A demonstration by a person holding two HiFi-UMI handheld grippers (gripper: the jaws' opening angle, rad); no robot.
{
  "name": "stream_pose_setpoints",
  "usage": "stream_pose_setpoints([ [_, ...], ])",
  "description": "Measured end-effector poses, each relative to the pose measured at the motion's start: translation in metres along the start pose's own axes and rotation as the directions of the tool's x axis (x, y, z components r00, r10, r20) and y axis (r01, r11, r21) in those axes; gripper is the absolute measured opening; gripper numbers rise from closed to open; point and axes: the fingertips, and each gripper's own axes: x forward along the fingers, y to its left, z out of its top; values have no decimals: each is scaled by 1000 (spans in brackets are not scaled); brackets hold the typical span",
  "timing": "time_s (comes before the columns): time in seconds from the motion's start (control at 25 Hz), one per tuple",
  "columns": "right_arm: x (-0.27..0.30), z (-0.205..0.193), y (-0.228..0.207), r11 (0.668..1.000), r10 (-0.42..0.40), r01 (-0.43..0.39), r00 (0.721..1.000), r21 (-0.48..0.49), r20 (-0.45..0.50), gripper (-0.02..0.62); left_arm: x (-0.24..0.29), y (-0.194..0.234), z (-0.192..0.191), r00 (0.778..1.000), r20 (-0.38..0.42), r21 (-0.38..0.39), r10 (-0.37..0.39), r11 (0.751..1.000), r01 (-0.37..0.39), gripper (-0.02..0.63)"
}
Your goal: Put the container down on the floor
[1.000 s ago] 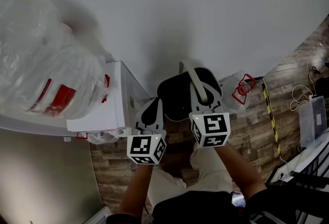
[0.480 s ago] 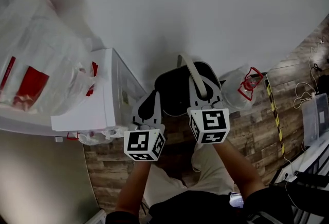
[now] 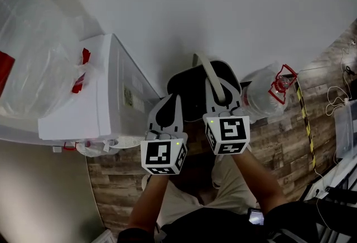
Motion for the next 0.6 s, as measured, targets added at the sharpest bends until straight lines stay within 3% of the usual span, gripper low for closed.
stream_pose_setpoints([
  [0.6, 18, -89, -2, 1000, -12, 12, 1000, -16, 15, 31, 15, 20, -98, 1000, 22, -29, -20, 999, 21, 15],
])
